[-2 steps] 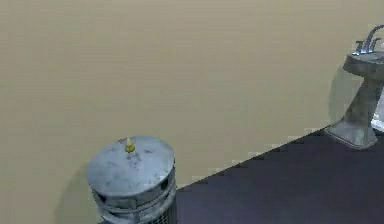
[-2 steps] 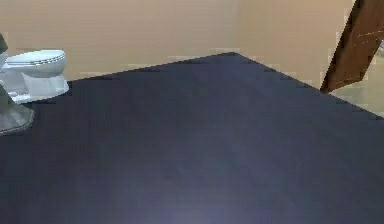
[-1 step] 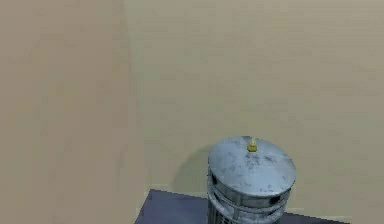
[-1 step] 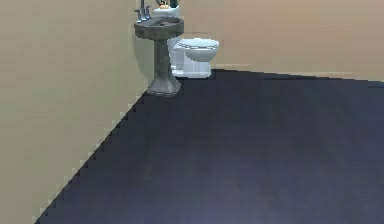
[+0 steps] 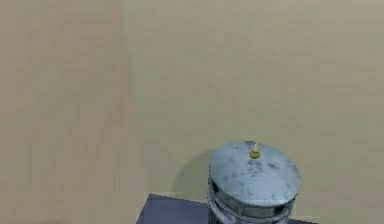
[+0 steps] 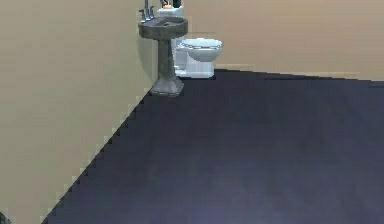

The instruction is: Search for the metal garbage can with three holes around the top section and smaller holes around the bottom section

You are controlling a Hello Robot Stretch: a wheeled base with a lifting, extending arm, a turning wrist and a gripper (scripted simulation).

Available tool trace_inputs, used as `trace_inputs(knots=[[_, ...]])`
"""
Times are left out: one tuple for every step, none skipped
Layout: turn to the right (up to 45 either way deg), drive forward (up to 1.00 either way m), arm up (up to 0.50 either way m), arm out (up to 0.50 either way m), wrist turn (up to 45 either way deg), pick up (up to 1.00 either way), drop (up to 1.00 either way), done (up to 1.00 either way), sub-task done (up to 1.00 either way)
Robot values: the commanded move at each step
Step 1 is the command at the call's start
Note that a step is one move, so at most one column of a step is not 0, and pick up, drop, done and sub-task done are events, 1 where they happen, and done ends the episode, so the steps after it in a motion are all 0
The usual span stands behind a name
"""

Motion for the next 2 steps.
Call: trace_inputs(knots=[[18.0, 0.0, 0.0, 0.0, 0.0, 0.0, 0.0, 0.0, 0.0], [0.0, 0.0, 0.0, 0.0, 0.0, 0.0, 0.0, 1.0, 0.0]])
